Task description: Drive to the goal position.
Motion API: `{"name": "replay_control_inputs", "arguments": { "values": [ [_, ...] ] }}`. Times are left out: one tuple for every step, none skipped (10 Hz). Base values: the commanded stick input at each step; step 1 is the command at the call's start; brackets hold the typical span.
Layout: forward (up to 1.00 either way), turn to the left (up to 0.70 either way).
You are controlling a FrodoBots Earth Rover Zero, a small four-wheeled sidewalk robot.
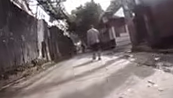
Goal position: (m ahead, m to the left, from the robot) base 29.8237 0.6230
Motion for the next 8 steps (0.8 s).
{"name": "replay_control_inputs", "arguments": {
  "values": [
    [1.0, 0.0],
    [1.0, 0.0],
    [1.0, 0.0],
    [1.0, 0.0],
    [1.0, 0.0],
    [1.0, 0.0],
    [1.0, 0.0],
    [1.0, 0.0]
  ]
}}
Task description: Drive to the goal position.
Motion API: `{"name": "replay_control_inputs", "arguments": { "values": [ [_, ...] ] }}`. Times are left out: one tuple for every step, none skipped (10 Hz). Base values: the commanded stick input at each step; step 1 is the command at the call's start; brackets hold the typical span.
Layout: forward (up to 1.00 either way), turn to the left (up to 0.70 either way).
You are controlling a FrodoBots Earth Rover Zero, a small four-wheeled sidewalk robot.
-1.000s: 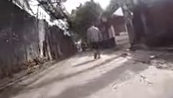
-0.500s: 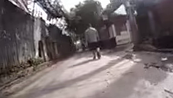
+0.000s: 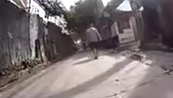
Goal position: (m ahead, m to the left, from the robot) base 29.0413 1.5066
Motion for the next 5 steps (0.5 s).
{"name": "replay_control_inputs", "arguments": {
  "values": [
    [1.0, 0.0],
    [1.0, 0.0],
    [1.0, 0.0],
    [1.0, 0.0],
    [1.0, 0.0]
  ]
}}
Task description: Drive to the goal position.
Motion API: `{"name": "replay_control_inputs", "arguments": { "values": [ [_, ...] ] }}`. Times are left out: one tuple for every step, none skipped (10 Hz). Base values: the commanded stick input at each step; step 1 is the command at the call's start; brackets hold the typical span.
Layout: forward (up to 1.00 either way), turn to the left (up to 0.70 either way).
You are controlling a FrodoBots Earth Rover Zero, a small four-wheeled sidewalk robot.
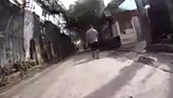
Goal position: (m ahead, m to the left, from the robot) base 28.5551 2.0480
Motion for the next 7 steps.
{"name": "replay_control_inputs", "arguments": {
  "values": [
    [1.0, 0.0],
    [1.0, 0.0],
    [1.0, 0.0],
    [1.0, 0.0],
    [1.0, 0.0],
    [1.0, 0.0],
    [1.0, 0.0]
  ]
}}
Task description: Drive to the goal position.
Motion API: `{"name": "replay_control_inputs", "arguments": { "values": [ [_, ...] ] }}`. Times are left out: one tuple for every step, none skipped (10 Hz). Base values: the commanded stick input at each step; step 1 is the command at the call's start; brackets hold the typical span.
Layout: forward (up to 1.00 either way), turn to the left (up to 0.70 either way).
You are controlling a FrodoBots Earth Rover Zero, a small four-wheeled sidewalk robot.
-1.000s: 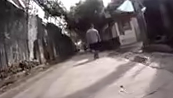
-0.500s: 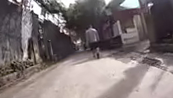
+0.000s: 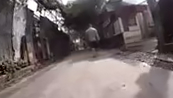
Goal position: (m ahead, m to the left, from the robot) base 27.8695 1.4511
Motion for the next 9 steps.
{"name": "replay_control_inputs", "arguments": {
  "values": [
    [1.0, 0.0],
    [1.0, 0.0],
    [1.0, 0.0],
    [1.0, 0.0],
    [1.0, 0.0],
    [1.0, 0.0],
    [1.0, 0.0],
    [1.0, 0.0],
    [1.0, 0.0]
  ]
}}
